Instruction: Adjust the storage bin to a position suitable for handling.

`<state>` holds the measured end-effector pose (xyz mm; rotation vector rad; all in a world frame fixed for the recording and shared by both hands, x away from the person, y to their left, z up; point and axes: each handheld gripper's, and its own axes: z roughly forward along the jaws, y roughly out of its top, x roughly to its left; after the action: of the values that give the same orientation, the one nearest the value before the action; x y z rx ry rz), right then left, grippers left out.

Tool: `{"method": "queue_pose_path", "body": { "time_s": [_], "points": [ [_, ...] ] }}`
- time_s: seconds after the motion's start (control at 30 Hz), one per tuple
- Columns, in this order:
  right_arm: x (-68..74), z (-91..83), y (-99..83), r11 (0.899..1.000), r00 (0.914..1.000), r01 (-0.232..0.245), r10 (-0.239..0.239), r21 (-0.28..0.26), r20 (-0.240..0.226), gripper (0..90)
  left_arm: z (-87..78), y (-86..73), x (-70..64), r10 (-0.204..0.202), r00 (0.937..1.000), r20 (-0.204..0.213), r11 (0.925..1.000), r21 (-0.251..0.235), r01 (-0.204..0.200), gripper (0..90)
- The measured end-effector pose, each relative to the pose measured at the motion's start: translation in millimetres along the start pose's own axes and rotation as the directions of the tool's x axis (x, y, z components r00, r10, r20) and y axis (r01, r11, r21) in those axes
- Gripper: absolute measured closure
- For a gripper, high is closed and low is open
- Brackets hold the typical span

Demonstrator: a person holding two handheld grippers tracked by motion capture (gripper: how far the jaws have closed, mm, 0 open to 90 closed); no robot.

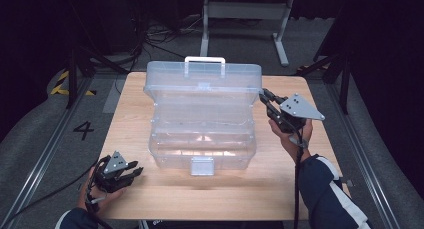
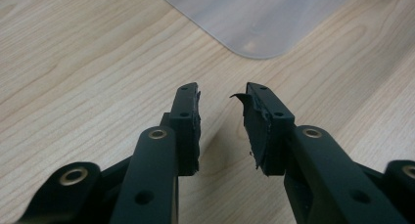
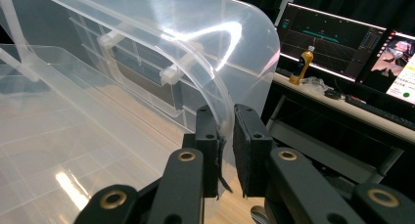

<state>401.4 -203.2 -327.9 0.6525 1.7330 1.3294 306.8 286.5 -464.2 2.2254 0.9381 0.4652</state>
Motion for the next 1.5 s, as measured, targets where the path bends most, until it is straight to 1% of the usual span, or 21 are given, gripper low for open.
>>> {"method": "queue_pose_path", "body": {
  "time_s": [0.03,0.07,0.13,0.23,0.27,0.33,0.47,0.6,0.63,0.67,0.7,0.73,0.77,0.8,0.83,0.87,0.93,1.0,1.07,1.27,1.5],
  "points": [
    [-0.9,1.6,1.1,1.000,1.0000,-0.002,0.002,0.001,0.003,82.1,0.0,0.0,0.0,0.000,1.0000,0.000,1.0000,0.000,0.000,66.0],
    [-0.9,1.6,1.1,1.000,1.0000,-0.002,0.002,0.001,0.003,82.1,-0.2,-0.3,0.4,0.011,0.9999,-0.006,0.9999,0.012,-0.011,66.0],
    [-2.3,6.2,2.8,1.000,0.9998,-0.008,0.008,-0.001,0.018,82.6,1.1,-2.1,-0.6,0.015,0.9998,-0.012,0.9997,0.020,-0.014,65.4],
    [-3.1,9.2,3.8,1.000,0.9994,-0.001,0.001,-0.003,0.033,83.0,2.0,-3.8,-0.2,0.021,0.9997,-0.011,0.9992,0.033,-0.021,65.0],
    [-3.7,10.4,4.3,1.000,0.9994,-0.007,0.007,0.000,0.033,83.1,2.5,-5.0,0.3,0.020,0.9998,-0.007,0.9987,0.046,-0.020,64.6],
    [-4.7,14.0,5.6,1.000,0.9989,-0.007,0.007,0.004,0.046,83.6,4.0,-7.2,0.0,-0.002,1.0000,-0.006,0.9988,0.049,0.003,63.8],
    [-8.3,20.3,8.2,1.000,0.9983,-0.021,0.020,0.008,0.054,83.8,4.7,-7.9,0.8,-0.017,0.9998,0.005,0.9991,0.040,0.017,62.3],
    [-10.7,25.8,10.7,0.999,0.9973,-0.038,0.037,0.015,0.063,84.0,4.9,-9.5,3.0,-0.020,0.9997,0.012,0.9995,0.025,0.020,59.8],
    [-11.4,26.5,11.2,0.999,0.9974,-0.035,0.034,0.021,0.063,84.0,4.3,-10.0,3.4,-0.029,0.9995,0.012,0.9991,0.031,0.029,58.7],
    [-12.0,27.3,11.6,0.999,0.9973,-0.043,0.041,0.022,0.061,84.1,4.6,-11.3,5.2,-0.036,0.9991,0.024,0.9991,0.022,0.035,57.2],
    [-12.9,28.3,11.8,0.999,0.9972,-0.045,0.043,0.022,0.062,84.1,5.1,-13.1,5.1,-0.066,0.9971,0.039,0.9978,0.013,0.065,55.9],
    [-13.4,29.0,12.0,0.999,0.9972,-0.045,0.044,0.022,0.062,84.1,4.8,-14.3,8.0,-0.046,0.9984,0.034,0.9990,0.002,0.046,54.8],
    [-13.4,29.0,12.0,0.999,0.9972,-0.045,0.044,0.022,0.062,84.1,4.8,-14.3,8.0,-0.046,0.9984,0.034,0.9990,0.002,0.046,53.6],
    [-14.4,29.7,12.5,0.999,0.9972,-0.046,0.045,0.024,0.060,84.1,5.0,-15.8,6.4,-0.070,0.9967,0.041,0.9975,-0.001,0.070,53.6],
    [-14.9,30.2,13.0,0.998,0.9973,-0.048,0.046,0.028,0.057,84.1,5.5,-16.9,7.5,-0.057,0.9974,0.045,0.9982,-0.015,0.058,50.8],
    [-15.2,30.9,13.6,0.998,0.9972,-0.047,0.045,0.031,0.059,84.1,5.4,-17.4,7.2,-0.055,0.9972,0.051,0.9984,-0.014,0.056,47.6],
    [-16.7,32.4,15.1,0.998,0.9972,-0.054,0.052,0.039,0.054,84.1,6.2,-17.0,6.6,-0.056,0.9973,0.047,0.9983,-0.010,0.057,43.0],
    [-18.4,34.1,15.5,0.997,0.9969,-0.062,0.059,0.040,0.052,84.2,6.9,-16.2,7.2,-0.044,0.9982,0.039,0.9990,-0.007,0.045,37.7],
    [-20.5,35.6,16.0,0.997,0.9966,-0.069,0.067,0.044,0.049,84.2,6.9,-16.1,7.0,-0.058,0.9978,0.033,0.9983,0.000,0.058,34.3],
    [-25.4,42.5,18.4,0.994,0.9953,-0.088,0.086,0.057,0.045,84.3,7.5,-16.2,6.4,-0.079,0.9965,0.029,0.9969,0.003,0.078,31.2],
    [-32.1,50.6,21.1,0.991,0.9935,-0.110,0.108,0.078,0.035,84.4,7.6,-16.0,6.5,-0.076,0.9966,0.030,0.9971,0.006,0.076,30.2]
  ]
}}
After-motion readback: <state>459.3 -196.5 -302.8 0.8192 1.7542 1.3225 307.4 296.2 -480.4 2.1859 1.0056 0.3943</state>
